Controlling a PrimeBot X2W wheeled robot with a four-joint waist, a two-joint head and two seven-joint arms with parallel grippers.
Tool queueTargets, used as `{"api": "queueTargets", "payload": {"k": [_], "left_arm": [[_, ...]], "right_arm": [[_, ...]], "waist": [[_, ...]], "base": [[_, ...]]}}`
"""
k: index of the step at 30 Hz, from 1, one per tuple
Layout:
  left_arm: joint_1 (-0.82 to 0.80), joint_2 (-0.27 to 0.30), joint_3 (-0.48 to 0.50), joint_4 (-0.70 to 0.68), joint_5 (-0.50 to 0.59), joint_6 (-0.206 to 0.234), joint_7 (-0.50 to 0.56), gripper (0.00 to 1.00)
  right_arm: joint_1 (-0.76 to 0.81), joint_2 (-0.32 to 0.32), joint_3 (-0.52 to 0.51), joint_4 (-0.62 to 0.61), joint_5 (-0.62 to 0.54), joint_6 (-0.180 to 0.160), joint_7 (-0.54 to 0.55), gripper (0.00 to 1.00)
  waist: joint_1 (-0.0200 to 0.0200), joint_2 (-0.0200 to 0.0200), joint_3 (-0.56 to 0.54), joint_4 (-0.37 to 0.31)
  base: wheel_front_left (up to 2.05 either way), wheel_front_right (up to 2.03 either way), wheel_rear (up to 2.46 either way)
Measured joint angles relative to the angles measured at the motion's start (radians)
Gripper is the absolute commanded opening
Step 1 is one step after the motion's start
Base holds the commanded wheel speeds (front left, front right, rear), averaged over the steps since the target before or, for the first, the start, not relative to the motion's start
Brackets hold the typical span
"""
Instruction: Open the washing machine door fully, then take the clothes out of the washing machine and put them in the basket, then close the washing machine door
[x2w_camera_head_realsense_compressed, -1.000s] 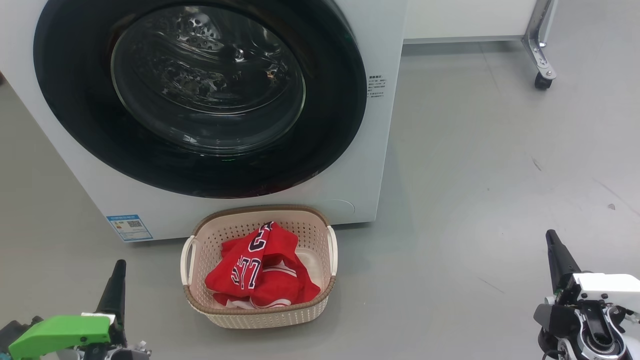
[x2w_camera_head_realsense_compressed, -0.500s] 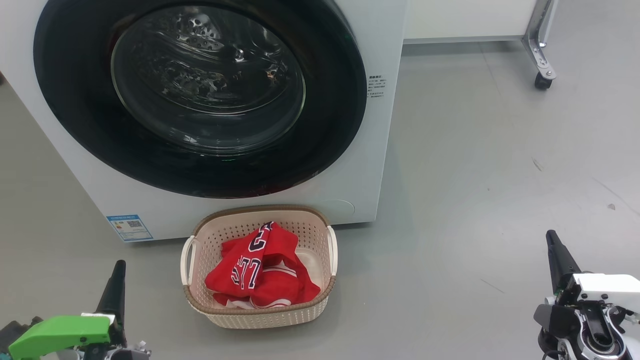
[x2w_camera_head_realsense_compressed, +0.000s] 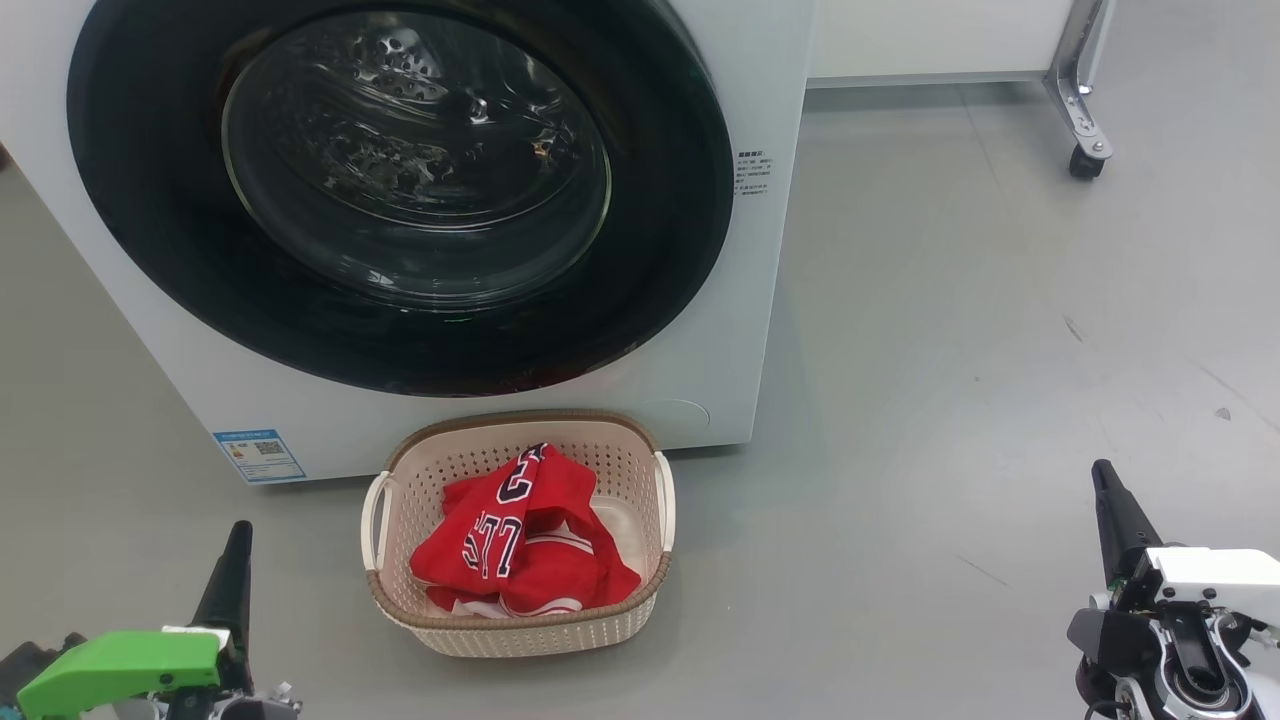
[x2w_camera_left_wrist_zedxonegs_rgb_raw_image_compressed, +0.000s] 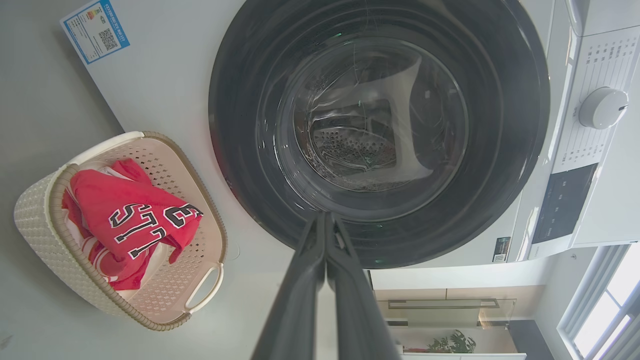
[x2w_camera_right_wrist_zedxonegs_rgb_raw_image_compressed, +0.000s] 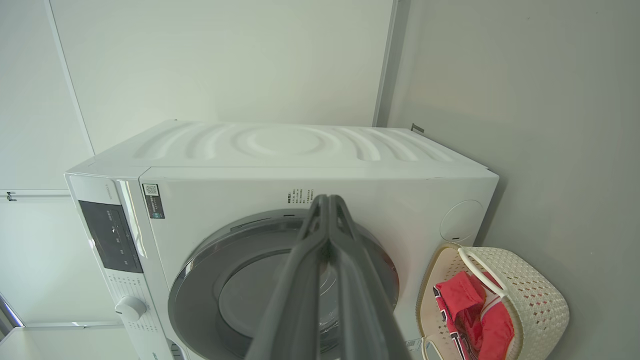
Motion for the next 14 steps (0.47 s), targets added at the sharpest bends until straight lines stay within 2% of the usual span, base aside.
{"api": "queueTargets", "payload": {"k": [14], "left_arm": [[-0.001,-0.002,0.002,0.002,0.0,0.0,0.0,0.0]], "right_arm": [[0.0,0.0,-0.002,0.002,0.0,0.0,0.0,0.0]], "waist": [[0.0,0.0,0.0,0.0]], "base": [[0.0,0.0,0.0]]}}
